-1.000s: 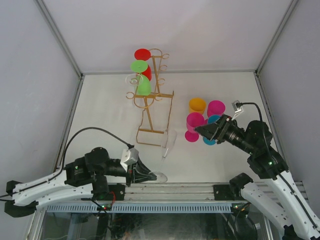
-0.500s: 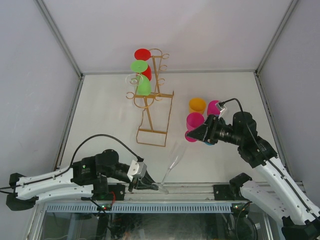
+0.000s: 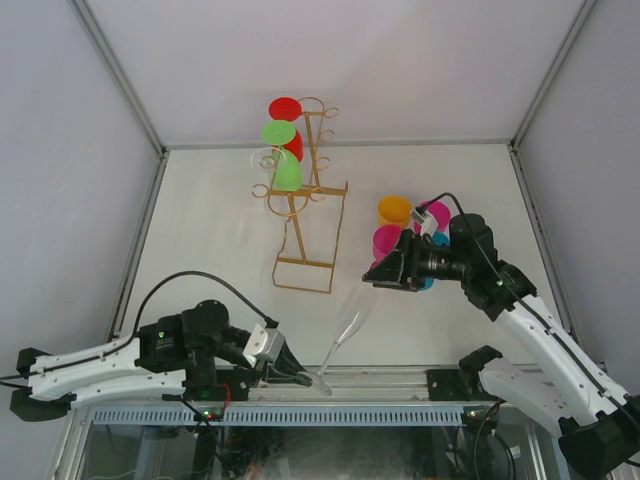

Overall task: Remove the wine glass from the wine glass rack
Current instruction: Place the wine glass at the center of the board.

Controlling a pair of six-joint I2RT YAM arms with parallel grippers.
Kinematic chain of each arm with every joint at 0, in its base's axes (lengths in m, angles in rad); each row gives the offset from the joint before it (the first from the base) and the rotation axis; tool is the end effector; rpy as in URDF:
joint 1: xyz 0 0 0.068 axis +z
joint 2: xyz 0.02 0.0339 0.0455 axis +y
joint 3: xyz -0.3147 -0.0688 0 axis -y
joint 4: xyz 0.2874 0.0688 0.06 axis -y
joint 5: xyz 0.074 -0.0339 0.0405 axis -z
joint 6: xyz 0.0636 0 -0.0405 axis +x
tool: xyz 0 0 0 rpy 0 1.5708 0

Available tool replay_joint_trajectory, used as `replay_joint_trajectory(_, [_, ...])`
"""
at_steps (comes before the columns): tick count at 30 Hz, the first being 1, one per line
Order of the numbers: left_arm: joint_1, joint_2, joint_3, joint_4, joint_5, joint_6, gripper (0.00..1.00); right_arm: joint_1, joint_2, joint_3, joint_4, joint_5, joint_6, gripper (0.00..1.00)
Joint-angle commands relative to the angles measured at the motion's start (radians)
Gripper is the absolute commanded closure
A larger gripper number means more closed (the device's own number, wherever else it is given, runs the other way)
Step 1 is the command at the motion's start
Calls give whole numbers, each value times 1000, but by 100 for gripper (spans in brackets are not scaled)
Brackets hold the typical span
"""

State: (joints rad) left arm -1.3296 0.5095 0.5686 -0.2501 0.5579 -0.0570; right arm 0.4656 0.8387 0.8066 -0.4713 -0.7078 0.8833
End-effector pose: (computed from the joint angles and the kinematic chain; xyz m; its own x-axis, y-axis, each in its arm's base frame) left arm 0.0042 -0.1578 0.3196 -0.0993 0.2013 -0.9745 0.9438 -0.2911 -0.1563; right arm 0.1655 0.1294 0.3393 -0.9305 0.1896 -0.3135 -0.2063 0.4360 0.8760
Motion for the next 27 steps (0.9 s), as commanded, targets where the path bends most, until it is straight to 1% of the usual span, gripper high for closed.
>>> replay_joint_trajectory(1, [-7,-26,27,32,4,52,100,6,19,-10,196,-226,67,41])
replay_joint_trajectory(2, [-6,-30,28,17,-3,62,100,8,22,-15,234,-274,76,42])
replay_joint_trajectory(4, [-7,-42,34,-22,-20,87,100,15,28,-18,257,-318,80,43])
replay_joint_trajectory(7, [-7,-64,37,-50,-28,116,100,26,43,-17,258,-381,61,47])
replay_joint_trajectory(9, [-6,-80,38,-54,-35,125,100,45,47,-16,267,-413,53,48])
replay_joint_trajectory(12, [-6,-94,40,-50,-19,129,100,65,49,-17,265,-421,28,50])
replay_joint_trajectory(15, [-7,-101,18,55,34,93,100,64,62,-17,248,-420,5,51])
replay_joint_trajectory(16, [-7,-102,15,65,38,85,100,60,69,-17,239,-416,1,51])
replay_joint_trajectory(22, [-8,-134,24,31,11,114,100,62,97,-17,242,-436,-1,53])
replay_joint_trajectory(27, [-6,-141,46,-68,-45,140,100,65,74,-16,286,-459,26,55])
